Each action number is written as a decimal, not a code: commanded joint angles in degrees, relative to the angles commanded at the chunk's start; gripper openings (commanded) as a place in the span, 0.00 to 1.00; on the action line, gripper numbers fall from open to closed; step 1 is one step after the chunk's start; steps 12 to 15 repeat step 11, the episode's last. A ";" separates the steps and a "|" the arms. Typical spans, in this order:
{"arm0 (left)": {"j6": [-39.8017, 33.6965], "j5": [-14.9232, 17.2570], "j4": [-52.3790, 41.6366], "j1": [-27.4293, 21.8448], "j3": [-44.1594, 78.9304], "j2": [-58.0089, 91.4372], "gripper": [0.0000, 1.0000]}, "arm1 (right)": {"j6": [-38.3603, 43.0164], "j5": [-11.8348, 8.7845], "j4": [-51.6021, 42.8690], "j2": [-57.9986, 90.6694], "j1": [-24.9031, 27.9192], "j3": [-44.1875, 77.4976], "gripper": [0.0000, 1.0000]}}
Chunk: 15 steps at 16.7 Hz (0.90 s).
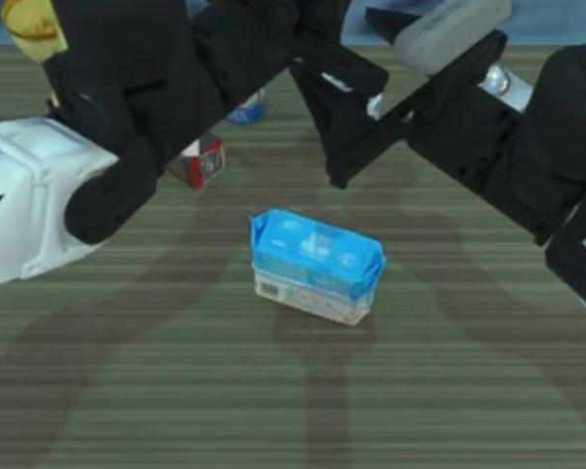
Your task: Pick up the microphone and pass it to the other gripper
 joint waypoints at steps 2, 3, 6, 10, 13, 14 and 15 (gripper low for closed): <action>0.03 0.59 -0.09 0.56 -0.39 -0.38 0.00 | -0.01 -0.23 -0.18 -0.99 -0.11 -0.95 1.00; 0.04 1.30 -0.18 1.32 -0.88 -0.89 0.00 | -0.02 -0.45 -0.38 -2.38 -0.33 -2.24 1.00; -0.13 4.33 -0.47 5.06 -2.92 -3.26 0.00 | -0.01 -1.41 -1.27 -9.33 -1.22 -7.85 1.00; -0.42 7.77 -0.75 9.01 -5.11 -5.82 0.00 | 0.10 -2.69 -2.09 -16.00 -1.89 -13.82 1.00; -0.42 7.90 -0.76 9.15 -5.19 -5.90 0.00 | 0.11 -2.74 -2.12 -16.17 -1.91 -14.00 1.00; -0.42 7.90 -0.76 9.15 -5.19 -5.90 0.00 | 0.11 -2.74 -2.12 -16.17 -1.91 -14.00 1.00; -0.42 7.90 -0.76 9.15 -5.19 -5.90 0.00 | 0.11 -2.74 -2.12 -16.17 -1.91 -14.00 1.00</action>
